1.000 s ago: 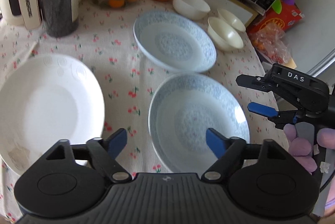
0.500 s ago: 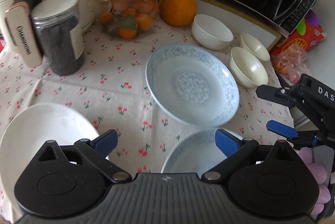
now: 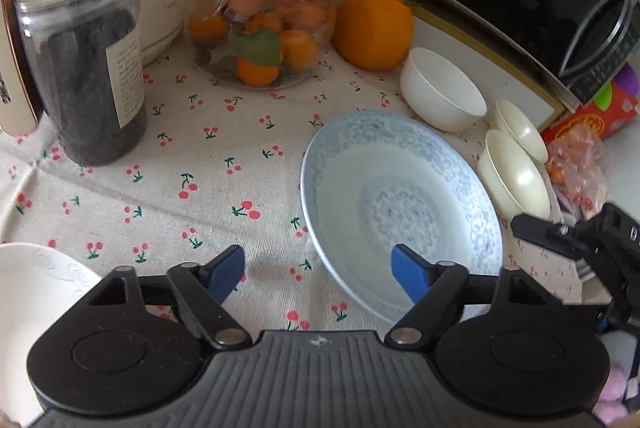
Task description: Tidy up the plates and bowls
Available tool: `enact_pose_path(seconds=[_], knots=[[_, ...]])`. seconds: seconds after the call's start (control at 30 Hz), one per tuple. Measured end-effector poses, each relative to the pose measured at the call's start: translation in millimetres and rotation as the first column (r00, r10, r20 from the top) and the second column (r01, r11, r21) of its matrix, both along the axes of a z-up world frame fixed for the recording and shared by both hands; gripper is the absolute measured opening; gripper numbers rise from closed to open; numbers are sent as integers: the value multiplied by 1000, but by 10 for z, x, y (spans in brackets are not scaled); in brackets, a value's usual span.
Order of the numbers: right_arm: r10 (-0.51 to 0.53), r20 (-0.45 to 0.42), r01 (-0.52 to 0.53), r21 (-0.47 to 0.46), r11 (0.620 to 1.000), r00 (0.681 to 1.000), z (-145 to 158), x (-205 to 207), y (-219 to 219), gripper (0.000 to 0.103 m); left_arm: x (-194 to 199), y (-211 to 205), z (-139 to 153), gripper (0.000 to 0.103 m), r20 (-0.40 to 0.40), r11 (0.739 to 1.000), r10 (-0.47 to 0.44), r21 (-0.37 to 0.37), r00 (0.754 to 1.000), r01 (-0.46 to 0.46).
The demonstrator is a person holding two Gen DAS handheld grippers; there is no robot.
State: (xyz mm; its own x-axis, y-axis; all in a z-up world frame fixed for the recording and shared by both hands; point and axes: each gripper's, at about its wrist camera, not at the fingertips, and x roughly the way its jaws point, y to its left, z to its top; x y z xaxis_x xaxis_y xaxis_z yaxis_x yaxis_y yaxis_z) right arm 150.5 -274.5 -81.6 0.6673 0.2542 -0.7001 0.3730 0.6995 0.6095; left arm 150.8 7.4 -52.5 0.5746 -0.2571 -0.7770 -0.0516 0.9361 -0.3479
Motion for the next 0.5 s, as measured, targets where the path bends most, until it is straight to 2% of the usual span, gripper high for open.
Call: enact_pose_path(seconds=[0.07,0.17,0.23,0.5], knots=[[-6,0,6,5,1000,1000,-24,10,6,84,36,35,-25,63,-18,999,12,-34,1000,-13],[-9,-6,9,15,1000,1000,-54,28,26,71,58,69,-22,53,-17,997,21,-79,1000,-22],[-8,-12,9,22,1000,1000,-73,36,50,59,77,82,-37,44,-22,994,26,-105,999,-28],[-2,-39,3,14,1000,999,-138,55,122,26,115,95,-84,15,-33,990,43,-130,999,-47]])
